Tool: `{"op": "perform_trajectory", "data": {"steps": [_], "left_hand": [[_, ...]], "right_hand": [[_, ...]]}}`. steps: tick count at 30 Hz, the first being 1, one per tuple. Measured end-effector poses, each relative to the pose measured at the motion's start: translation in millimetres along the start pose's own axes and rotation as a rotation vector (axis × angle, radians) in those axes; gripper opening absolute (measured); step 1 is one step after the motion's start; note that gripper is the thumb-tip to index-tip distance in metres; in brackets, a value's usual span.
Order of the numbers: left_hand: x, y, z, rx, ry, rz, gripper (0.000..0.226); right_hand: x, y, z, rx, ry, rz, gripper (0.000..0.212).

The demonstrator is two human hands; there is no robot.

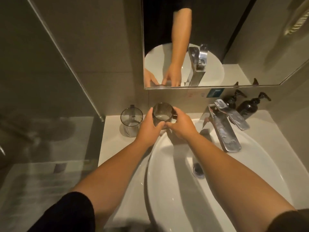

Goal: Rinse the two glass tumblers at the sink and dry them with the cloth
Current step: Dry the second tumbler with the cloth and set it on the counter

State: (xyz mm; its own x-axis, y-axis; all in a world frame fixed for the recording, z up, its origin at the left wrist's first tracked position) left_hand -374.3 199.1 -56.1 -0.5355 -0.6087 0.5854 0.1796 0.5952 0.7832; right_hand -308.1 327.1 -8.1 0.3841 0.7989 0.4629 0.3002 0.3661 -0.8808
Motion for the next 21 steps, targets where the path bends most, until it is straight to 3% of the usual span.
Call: {"op": "perform_trajectory", "data": {"steps": [5,11,21], "left_hand": [[-11.8,-6.6,8.3,0.042,-0.011,0.042,0.090],[-14.8,-4.2,20.8,0.020,0.023,0.084,0.082],[-16.2,-6.1,24.3,0.022,0.064,0.143,0.079]], "right_hand": [[-5.6,15.3,11.6,-0.022,0.022,-0.096,0.051],[-5.4,26.6,25.9,-0.025,0.027,-0.203,0.042],[-7.8,33.0,32.9,-0.029,0.013,-0.330,0.050]]}}
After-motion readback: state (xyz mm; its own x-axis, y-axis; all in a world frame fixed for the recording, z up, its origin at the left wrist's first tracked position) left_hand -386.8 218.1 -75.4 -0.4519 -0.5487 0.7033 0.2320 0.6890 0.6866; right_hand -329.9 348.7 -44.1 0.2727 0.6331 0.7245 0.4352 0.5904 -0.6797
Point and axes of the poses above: each hand's wrist, its own z-axis towards the middle knuckle, its own x-axis out of the back of the hand, y = z × x, the point moved 9 cm from there along z, towards the middle knuckle, and after that the axes turned 13 degrees about z, right-handed, at the moved point
